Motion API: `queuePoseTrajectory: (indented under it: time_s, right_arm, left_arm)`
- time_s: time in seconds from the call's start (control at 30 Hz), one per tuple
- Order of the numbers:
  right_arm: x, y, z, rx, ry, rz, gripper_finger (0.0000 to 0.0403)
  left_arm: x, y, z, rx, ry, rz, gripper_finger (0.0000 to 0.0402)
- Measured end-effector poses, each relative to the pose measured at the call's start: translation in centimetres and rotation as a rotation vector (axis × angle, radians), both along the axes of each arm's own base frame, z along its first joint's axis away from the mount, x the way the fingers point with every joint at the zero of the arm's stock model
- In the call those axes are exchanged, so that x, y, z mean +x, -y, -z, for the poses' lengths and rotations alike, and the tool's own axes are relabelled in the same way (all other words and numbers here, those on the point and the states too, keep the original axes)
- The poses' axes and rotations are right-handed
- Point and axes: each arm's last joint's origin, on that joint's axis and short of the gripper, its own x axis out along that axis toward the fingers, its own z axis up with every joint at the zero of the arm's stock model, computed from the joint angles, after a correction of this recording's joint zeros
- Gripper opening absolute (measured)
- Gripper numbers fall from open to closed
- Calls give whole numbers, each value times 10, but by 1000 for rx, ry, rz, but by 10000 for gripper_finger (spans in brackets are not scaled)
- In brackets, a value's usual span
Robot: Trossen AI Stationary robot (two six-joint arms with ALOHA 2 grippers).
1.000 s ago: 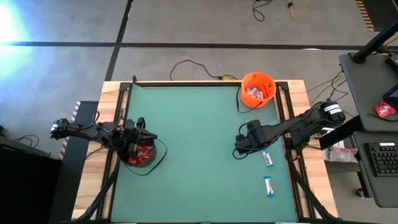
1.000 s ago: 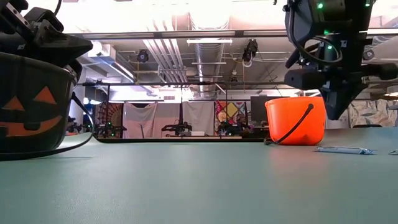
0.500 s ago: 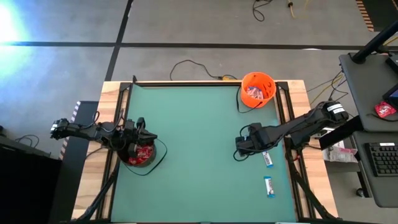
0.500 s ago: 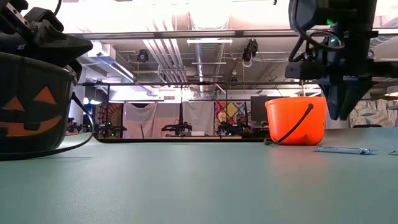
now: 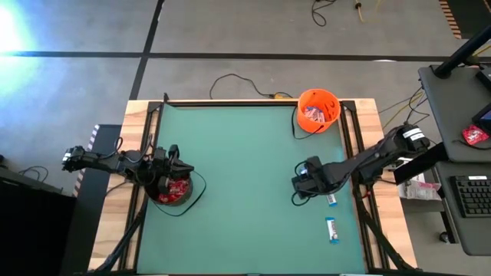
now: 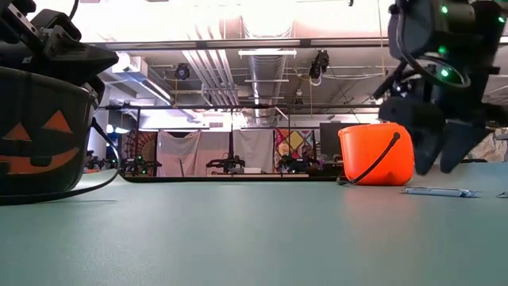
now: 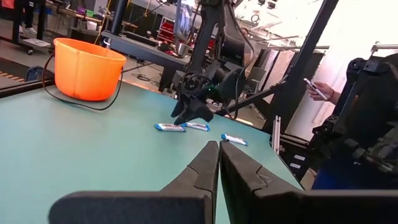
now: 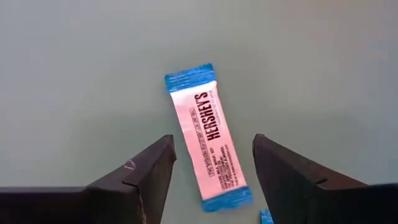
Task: Sort candy by brand, put in halloween buckets
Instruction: Put the white chocolate into the orange bucket
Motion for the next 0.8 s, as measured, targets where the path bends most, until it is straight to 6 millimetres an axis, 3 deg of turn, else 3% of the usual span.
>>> queuePoseTrajectory:
  time_s: [0.47,0.8]
  right_arm:
    - [-15,4,36,-70,86,-77,178]
    - [-17,14,43,-150,141,-1,128]
  left_arm:
    - [0,0,0,0,0,0,0]
    - [0,0,0,0,-1,0,0]
